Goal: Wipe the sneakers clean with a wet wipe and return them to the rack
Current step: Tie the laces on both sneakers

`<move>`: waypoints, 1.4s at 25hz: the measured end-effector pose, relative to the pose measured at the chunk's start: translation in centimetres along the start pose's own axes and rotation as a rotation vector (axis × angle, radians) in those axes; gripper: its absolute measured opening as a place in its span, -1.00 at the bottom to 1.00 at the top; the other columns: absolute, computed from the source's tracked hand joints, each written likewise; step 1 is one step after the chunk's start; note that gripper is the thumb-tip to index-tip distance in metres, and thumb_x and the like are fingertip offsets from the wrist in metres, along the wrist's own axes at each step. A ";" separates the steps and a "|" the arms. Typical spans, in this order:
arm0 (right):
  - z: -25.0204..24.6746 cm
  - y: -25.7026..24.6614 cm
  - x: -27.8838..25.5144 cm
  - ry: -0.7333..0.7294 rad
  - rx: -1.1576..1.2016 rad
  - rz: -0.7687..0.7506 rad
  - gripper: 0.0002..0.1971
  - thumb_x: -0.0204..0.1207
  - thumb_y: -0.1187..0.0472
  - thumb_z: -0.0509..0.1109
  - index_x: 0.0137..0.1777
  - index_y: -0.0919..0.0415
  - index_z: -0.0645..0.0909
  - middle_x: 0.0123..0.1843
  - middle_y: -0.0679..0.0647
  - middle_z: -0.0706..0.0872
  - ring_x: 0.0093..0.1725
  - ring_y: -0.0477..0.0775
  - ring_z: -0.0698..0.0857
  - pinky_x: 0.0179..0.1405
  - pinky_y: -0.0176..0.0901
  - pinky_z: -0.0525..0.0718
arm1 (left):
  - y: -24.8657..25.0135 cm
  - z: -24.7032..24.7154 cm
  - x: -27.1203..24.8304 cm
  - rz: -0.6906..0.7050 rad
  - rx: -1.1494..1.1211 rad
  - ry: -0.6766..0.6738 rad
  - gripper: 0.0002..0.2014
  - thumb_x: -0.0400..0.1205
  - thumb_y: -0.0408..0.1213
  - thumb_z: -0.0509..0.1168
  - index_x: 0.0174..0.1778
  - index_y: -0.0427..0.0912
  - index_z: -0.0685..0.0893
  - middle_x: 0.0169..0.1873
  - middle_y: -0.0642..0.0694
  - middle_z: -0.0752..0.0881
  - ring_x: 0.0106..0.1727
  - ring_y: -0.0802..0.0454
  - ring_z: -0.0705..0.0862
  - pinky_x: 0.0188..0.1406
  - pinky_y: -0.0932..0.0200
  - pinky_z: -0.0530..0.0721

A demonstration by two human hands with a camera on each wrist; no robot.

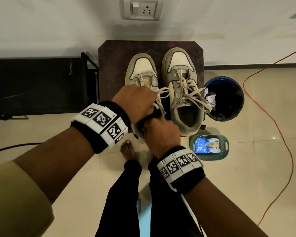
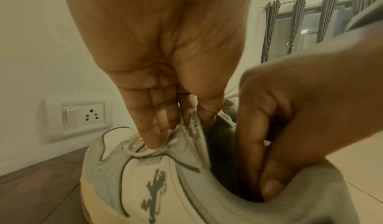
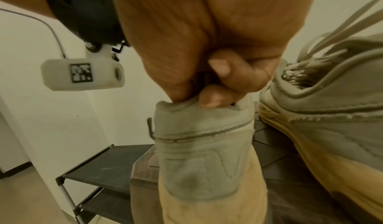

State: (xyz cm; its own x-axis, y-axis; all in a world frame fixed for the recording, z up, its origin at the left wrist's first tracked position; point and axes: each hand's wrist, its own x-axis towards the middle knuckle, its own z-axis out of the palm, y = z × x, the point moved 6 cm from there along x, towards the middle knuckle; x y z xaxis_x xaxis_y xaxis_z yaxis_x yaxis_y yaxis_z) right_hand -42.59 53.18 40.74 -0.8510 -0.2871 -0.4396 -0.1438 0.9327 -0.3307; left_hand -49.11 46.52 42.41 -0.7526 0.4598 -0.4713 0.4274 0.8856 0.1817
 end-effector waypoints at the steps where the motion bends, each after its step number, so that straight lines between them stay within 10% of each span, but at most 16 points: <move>1: 0.2 -0.1 0.5 -0.064 -0.026 0.007 -0.84 0.52 0.12 0.34 -0.13 0.18 0.68 -0.21 0.14 0.74 -0.23 0.29 0.72 -0.33 -0.10 0.48 | 0.0 0.1 0.0 0.009 -0.027 0.007 -0.75 0.67 -0.07 0.16 0.09 -0.16 0.58 0.06 -0.19 0.69 -0.01 -0.25 0.69 -0.13 -0.04 0.59; 10: -0.7 -0.3 -2.5 -0.118 0.108 0.206 -0.75 0.55 0.06 0.23 0.07 0.20 0.57 0.06 0.17 0.70 -0.03 0.29 0.70 -0.24 -0.14 0.41 | -0.3 0.8 -0.1 -0.004 -0.144 0.053 -0.74 0.65 -0.07 0.19 0.07 -0.19 0.60 0.03 -0.19 0.68 -0.02 -0.25 0.68 -0.21 -0.02 0.53; 18: 1.5 0.7 0.6 -0.606 0.221 0.303 -0.66 0.64 0.12 0.11 0.22 0.30 0.57 0.17 0.28 0.69 0.13 0.33 0.69 0.09 0.15 0.69 | -1.1 1.2 -0.4 -0.008 -0.278 0.103 -0.77 0.62 -0.06 0.23 -0.04 -0.16 0.60 -0.04 -0.16 0.69 -0.05 -0.22 0.68 -0.20 -0.05 0.59; 22: 1.5 0.5 -0.7 -0.401 0.189 0.381 -0.64 0.61 0.07 0.15 0.31 0.26 0.44 0.15 0.23 0.65 0.10 0.27 0.67 -0.03 0.01 0.61 | -1.4 1.4 -0.6 -0.032 -0.377 0.118 -0.74 0.61 -0.02 0.26 -0.03 -0.14 0.70 -0.08 -0.11 0.74 -0.09 -0.14 0.70 -0.14 -0.05 0.67; 28: 1.6 0.6 -0.4 -0.526 0.664 0.537 -0.70 0.37 0.16 0.23 0.09 0.21 0.55 -0.11 0.22 0.69 -0.49 0.15 0.74 -0.48 -0.13 0.66 | -1.5 1.9 -1.0 -0.063 -0.461 0.169 -0.78 0.62 -0.06 0.28 0.01 -0.09 0.72 -0.01 -0.09 0.74 0.03 -0.11 0.68 -0.11 0.04 0.56; 35: -0.7 -0.5 -3.1 -0.290 -0.046 0.227 -0.70 0.47 0.05 0.33 0.12 0.20 0.59 0.04 0.16 0.68 0.05 0.28 0.69 -0.20 -0.14 0.44 | -1.5 3.2 -2.9 -0.111 -0.696 0.296 -0.74 0.61 -0.23 0.36 0.21 -0.11 0.74 0.34 -0.03 0.63 0.32 -0.01 0.61 0.22 0.16 0.55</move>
State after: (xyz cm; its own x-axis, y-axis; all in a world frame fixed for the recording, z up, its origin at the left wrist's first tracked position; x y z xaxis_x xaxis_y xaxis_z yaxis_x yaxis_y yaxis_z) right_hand -40.24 53.70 42.82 -0.6861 -0.1157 -0.7182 0.0041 0.9866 -0.1629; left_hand -45.94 43.66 40.81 -0.9173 0.2774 -0.2855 0.0011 0.7190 0.6950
